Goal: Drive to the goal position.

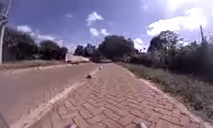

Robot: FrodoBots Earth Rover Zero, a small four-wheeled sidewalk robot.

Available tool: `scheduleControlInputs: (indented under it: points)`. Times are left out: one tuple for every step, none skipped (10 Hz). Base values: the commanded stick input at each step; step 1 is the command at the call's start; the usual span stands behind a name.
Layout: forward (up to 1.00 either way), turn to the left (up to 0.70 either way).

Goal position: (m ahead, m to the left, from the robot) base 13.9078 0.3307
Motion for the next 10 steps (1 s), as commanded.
scheduleControlInputs:
  points:
    - [1.00, 0.00]
    - [1.00, 0.00]
    - [1.00, 0.00]
    - [1.00, 0.00]
    - [1.00, 0.00]
    - [1.00, 0.00]
    - [1.00, 0.00]
    - [1.00, 0.00]
    - [1.00, -0.25]
    - [1.00, -0.17]
